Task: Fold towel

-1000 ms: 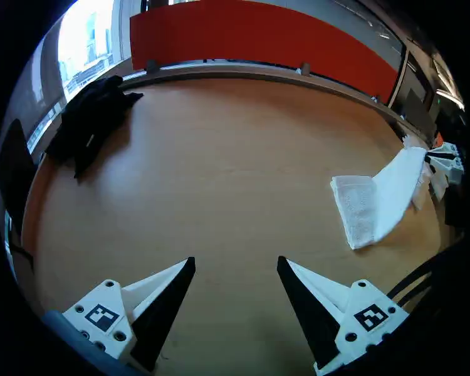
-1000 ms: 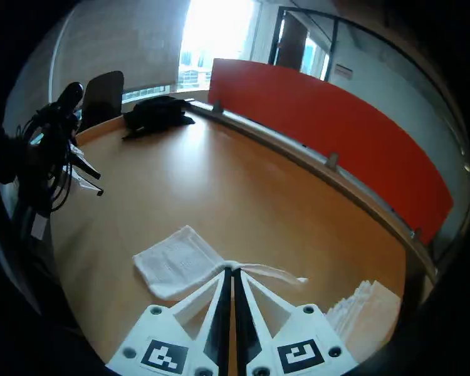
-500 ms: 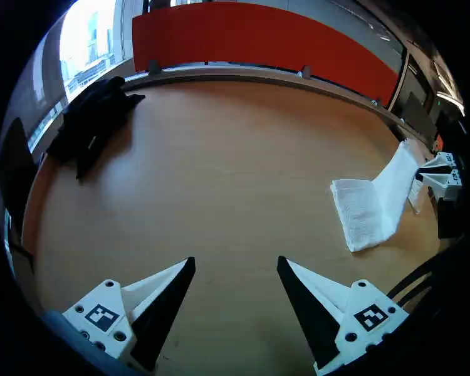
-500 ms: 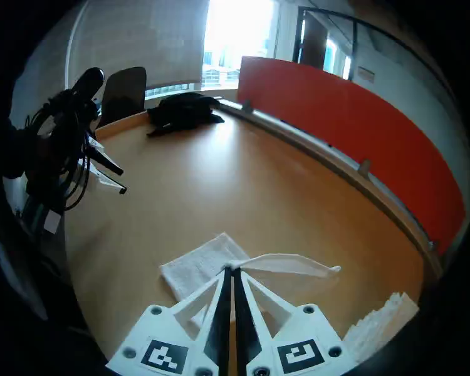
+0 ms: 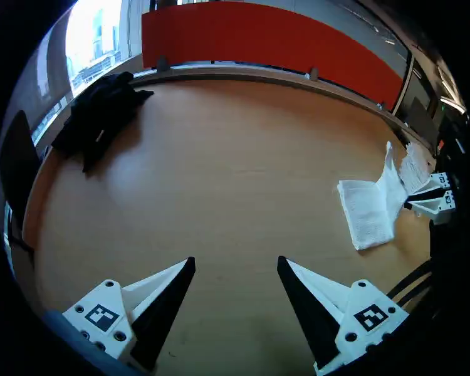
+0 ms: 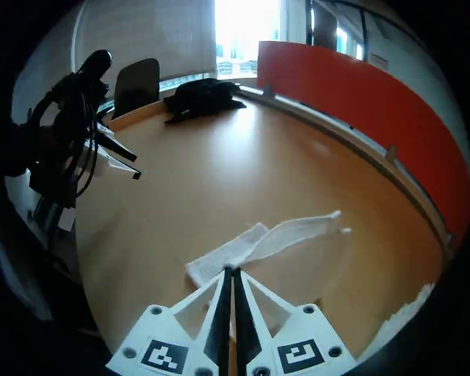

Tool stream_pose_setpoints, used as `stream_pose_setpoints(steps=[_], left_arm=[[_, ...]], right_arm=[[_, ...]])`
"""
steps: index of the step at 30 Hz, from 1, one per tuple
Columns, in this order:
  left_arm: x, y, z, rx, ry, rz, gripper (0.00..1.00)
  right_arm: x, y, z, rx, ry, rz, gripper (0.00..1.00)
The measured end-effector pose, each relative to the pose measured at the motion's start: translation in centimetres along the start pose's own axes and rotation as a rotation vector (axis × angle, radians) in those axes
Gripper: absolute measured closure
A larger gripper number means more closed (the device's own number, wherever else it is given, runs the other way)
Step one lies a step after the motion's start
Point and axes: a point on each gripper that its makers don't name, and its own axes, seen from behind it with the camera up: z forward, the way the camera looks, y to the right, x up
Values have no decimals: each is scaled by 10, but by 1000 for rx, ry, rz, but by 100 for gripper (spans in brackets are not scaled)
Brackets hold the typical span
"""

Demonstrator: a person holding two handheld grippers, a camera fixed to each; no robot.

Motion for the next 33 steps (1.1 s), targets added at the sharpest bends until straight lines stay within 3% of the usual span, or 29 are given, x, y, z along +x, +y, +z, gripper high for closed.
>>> stream_pose_setpoints(steps=[9,33], left_arm=[[-3,-5,-1,9,-4,1,3],[-3,-3,-2,6,-3,0,3]], right_arm=[[-21,-4,10,-4,-54,36,20],[-55,10,1,-44,-95,72,20]])
